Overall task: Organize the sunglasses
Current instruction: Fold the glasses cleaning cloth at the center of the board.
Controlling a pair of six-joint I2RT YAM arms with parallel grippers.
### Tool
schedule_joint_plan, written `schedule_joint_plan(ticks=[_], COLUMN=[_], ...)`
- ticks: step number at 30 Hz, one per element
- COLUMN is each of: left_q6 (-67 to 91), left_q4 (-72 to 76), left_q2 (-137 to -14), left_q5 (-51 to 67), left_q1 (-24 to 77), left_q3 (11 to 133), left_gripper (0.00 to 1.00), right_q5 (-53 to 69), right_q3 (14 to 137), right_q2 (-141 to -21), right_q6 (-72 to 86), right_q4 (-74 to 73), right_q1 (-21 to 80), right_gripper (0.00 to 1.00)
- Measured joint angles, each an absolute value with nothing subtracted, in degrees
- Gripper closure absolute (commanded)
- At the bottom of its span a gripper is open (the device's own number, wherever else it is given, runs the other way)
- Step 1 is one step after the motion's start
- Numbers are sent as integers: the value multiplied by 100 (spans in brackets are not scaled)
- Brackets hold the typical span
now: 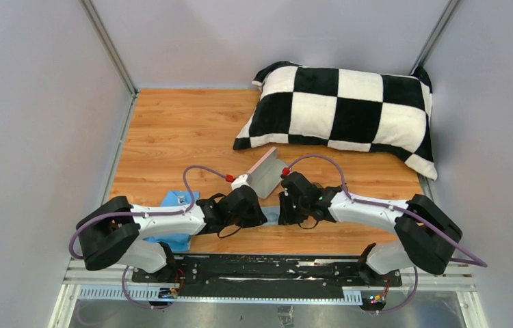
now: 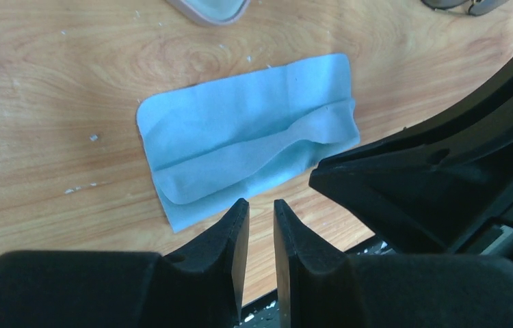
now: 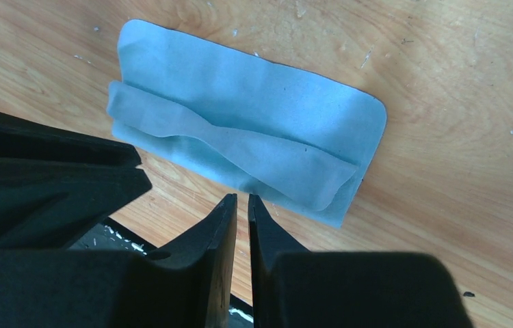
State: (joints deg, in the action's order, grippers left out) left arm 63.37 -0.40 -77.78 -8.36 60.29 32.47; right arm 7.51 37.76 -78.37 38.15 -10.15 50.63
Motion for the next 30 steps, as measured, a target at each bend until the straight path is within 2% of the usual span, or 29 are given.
schedule_joint_plan(ticks=[19, 25, 30], left_q6=[6014, 5955, 5955], left_q4=[-239, -316, -379], left_q2=[-7999, -8003, -8003], left_q5=[-1037, -1059, -1059], left_q1=[5835, 5826, 5826], left_q3=[3605, 3673, 3673], left_gripper=[75, 75, 74], right_q5=[622, 648, 753], right_q3=[4084, 4080, 3927], right_q2=[-8241, -8189, -7596], right_q6=[3743, 3760, 3791], right_q4=[-1028, -1072, -1273], right_q1=[4915, 4908, 4908], right_gripper=[83, 74, 74])
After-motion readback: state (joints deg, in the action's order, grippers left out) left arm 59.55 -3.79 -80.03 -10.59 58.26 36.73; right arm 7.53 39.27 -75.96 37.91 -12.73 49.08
